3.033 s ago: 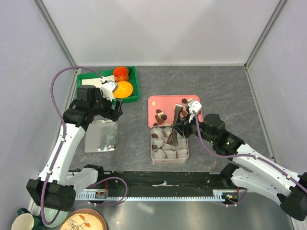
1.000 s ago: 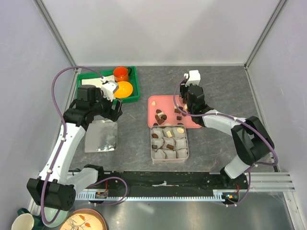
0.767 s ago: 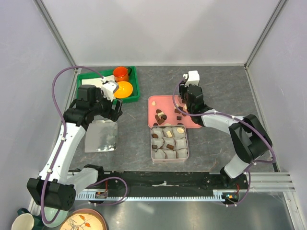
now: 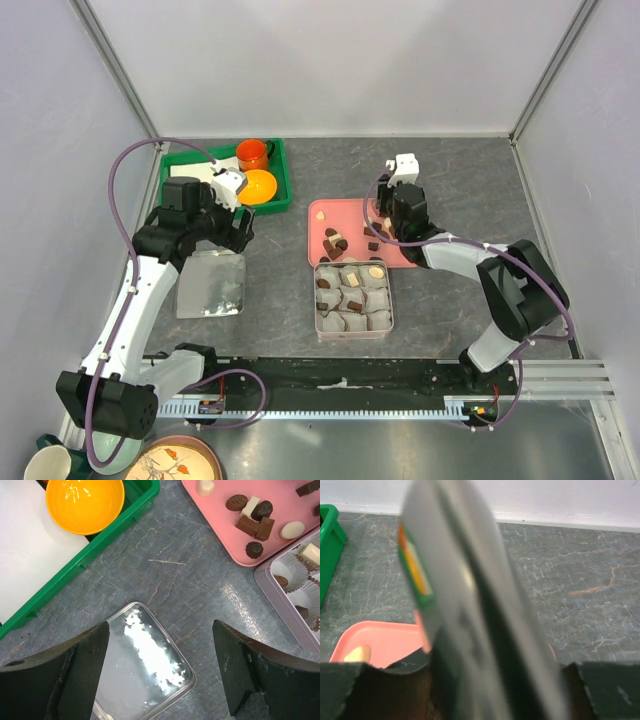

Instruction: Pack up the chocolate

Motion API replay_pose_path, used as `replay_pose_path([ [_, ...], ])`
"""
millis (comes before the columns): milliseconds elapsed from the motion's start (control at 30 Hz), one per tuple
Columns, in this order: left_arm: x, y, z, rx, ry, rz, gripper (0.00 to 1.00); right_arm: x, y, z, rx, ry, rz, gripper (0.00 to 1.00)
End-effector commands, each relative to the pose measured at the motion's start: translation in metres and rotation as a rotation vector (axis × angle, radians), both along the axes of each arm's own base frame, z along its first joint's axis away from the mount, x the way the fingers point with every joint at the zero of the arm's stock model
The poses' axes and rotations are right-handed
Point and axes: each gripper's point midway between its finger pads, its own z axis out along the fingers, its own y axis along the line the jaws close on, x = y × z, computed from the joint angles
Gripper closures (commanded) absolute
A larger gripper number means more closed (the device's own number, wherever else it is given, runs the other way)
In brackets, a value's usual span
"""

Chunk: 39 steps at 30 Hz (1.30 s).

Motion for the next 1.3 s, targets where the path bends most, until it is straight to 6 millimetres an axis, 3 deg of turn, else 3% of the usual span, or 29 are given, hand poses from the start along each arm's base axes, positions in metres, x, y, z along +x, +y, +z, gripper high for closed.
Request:
replay_pose_path([
  [0,0.006,0.002,0.005,0.021,-0.040,-0.012,0.09,-0.013,-0.005,0.004,0.030,-0.002,0.008,0.57],
  [267,0.003,0.003,0.006,0.022,-0.045,-0.010,0.09,-0.019,-0.005,0.012,0.042,-0.006,0.018,0.62],
  [467,0.002,0.003,0.007,0.018,-0.046,-0.012,0.09,-0.014,0.003,0.030,0.052,-0.031,0.057,0.74],
  [567,0.001,0.002,0.007,0.017,-0.044,-0.014,0.09,-0.013,0.010,0.053,0.070,-0.074,0.089,0.80],
  [667,0.001,0.003,0.008,0.019,-0.045,-0.013,0.09,-0.012,0.015,0.089,0.090,-0.138,0.120,0.82],
  [800,0.001,0.002,0.008,0.012,-0.042,-0.015,0.09,-0.024,0.020,0.125,0.112,-0.200,0.167,0.83],
  [933,0.001,0.001,0.011,0.010,-0.047,-0.018,0.09,-0.053,0.025,0.146,0.125,-0.199,0.230,0.83],
  [1133,0.001,0.002,0.008,0.013,-0.039,-0.015,0.09,-0.110,0.024,0.126,0.140,-0.095,0.297,0.83],
  [1200,0.001,0.001,0.009,0.010,-0.041,-0.013,0.09,-0.128,0.020,0.106,0.134,-0.039,0.305,0.83],
  [1233,0.001,0.001,0.009,0.011,-0.038,-0.013,0.09,-0.141,0.020,0.114,0.146,-0.056,0.324,0.83],
  [1267,0.001,0.002,0.009,0.013,-0.039,-0.013,0.09,-0.149,0.020,0.107,0.143,-0.038,0.332,0.83],
])
